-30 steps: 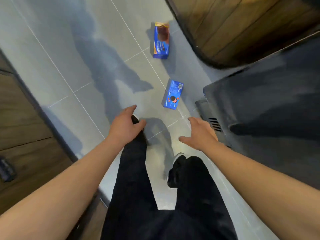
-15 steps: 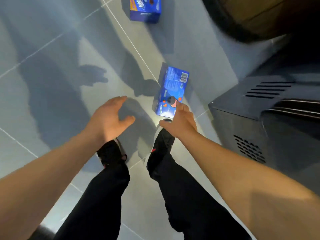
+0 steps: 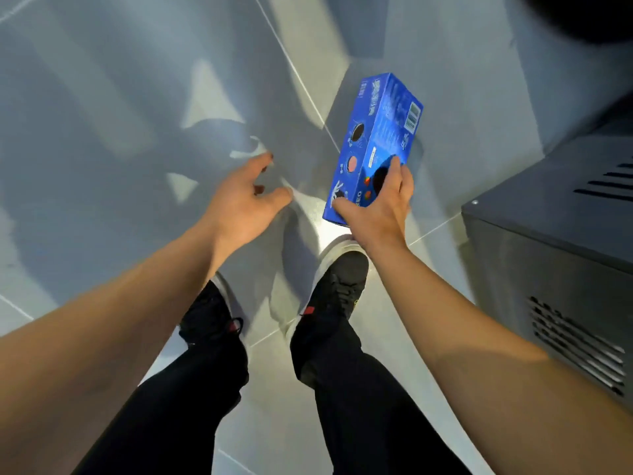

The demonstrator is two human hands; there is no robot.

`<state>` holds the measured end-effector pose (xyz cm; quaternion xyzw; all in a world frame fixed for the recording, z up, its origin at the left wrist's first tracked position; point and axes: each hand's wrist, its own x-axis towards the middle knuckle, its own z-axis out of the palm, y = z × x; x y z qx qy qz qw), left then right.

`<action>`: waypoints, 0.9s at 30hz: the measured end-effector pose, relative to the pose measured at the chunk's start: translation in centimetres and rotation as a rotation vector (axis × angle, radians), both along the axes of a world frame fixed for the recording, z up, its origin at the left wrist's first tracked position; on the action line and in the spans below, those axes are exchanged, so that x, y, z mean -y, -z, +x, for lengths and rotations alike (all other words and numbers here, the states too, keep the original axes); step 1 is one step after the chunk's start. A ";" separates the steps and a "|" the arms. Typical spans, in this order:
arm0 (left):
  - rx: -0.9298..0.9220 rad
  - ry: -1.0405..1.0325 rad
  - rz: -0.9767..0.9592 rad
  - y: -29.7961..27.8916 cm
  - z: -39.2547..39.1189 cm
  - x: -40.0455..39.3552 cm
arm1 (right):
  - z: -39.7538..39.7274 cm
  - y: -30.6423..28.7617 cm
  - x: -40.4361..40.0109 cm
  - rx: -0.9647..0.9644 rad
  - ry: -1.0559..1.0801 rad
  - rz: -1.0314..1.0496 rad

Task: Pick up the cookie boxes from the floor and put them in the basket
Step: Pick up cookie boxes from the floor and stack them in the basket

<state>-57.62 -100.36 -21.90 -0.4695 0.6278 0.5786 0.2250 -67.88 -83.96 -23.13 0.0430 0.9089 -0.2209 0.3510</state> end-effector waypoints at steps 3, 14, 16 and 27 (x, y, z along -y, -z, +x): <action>-0.013 -0.090 0.037 -4.6 0.4 0.6 | -0.7 -6.3 0.7 0.324 0.219 -0.245; -0.124 -0.281 0.268 -21.8 6.0 7.9 | 1.0 -24.3 1.3 1.216 0.551 -0.377; -0.116 -0.284 0.247 -24.8 6.9 8.2 | 1.4 -27.0 1.7 1.219 0.564 -0.381; -0.087 -0.369 -0.091 -45.8 7.7 5.3 | 3.6 -49.1 5.1 0.428 0.419 -0.436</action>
